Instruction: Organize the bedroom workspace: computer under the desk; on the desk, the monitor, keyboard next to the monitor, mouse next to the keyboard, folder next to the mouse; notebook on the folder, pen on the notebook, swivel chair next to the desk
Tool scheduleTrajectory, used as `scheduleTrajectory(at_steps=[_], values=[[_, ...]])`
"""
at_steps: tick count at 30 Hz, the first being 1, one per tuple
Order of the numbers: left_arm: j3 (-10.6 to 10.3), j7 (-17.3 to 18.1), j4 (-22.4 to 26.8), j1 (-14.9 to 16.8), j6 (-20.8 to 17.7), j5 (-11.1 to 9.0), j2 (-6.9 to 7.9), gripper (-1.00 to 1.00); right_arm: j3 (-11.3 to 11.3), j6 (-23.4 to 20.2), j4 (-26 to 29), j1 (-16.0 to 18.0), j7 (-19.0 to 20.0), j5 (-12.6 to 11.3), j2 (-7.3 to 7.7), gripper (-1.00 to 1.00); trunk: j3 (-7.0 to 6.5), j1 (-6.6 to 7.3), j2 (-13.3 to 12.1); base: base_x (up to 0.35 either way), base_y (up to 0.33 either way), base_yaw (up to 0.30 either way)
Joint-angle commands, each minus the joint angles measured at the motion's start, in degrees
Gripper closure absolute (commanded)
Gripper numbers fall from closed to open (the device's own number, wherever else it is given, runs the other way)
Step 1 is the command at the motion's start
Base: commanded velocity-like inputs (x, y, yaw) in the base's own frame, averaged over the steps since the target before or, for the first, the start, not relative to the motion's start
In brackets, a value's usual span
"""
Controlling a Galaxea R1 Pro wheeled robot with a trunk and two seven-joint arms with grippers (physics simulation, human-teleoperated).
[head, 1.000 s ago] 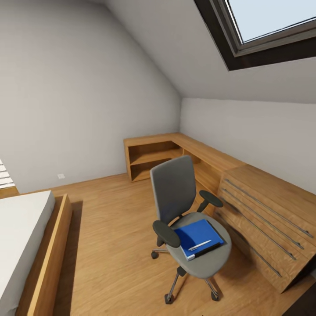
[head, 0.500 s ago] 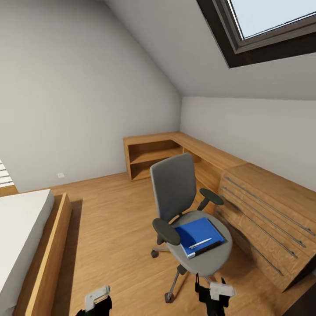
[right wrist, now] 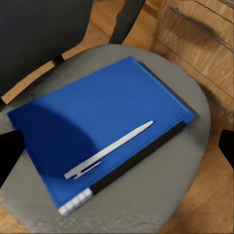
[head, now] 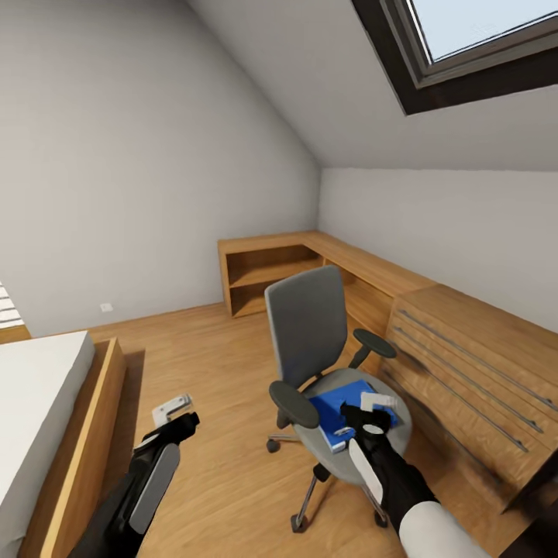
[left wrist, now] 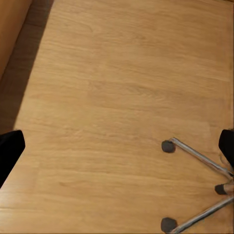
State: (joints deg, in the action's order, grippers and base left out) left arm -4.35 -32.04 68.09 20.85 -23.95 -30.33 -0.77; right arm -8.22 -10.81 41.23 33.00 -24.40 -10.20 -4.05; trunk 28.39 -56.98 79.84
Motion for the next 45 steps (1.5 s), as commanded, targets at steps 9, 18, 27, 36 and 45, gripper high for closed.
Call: scheduleTrajectory(at_steps=[9, 18, 27, 36, 45], values=[[1.3, -0.7, 2.4, 0.4, -0.5, -1.3, 0.82, -1.0, -0.4, -3.1, -12.4, 3.4, -0.7, -21.2, 0.03, -1.0, 1.69, -1.98, 3.7, 0.0, 0.0, 0.0], [1.2, -6.6, 19.1, -7.7, -1.0, -1.3, 0.85, -1.0, -0.5, -6.2, -10.0, 3.4, -1.0, -21.6, 0.14, -1.0, 3.3, -3.96, 7.3, 0.0, 0.0, 0.0], [1.0, -8.0, 21.8, -9.5, -1.2, -1.5, 0.85, -1.0, -0.5, -7.1, -4.7, 3.1, -1.2, -21.6, 0.13, -1.0, 4.92, -5.94, 10.9, 0.0, 0.0, 0.0], [1.0, -8.1, 21.9, -9.6, -1.2, -1.6, 0.77, -1.0, -0.5, -7.1, -4.2, 3.0, -3.6, -21.8, 0.1, -1.0, 6.54, -7.91, 14.5, 0.0, 0.0, 0.0], [0.8, -8.1, 21.6, -9.6, -1.2, -1.4, 0.82, -1.0, -0.5, -6.8, -4.1, 3.0, -3.7, -21.7, 0.01, -1.0, 8.15, -9.89, 18.1, 0.0, 0.0, 0.0]])
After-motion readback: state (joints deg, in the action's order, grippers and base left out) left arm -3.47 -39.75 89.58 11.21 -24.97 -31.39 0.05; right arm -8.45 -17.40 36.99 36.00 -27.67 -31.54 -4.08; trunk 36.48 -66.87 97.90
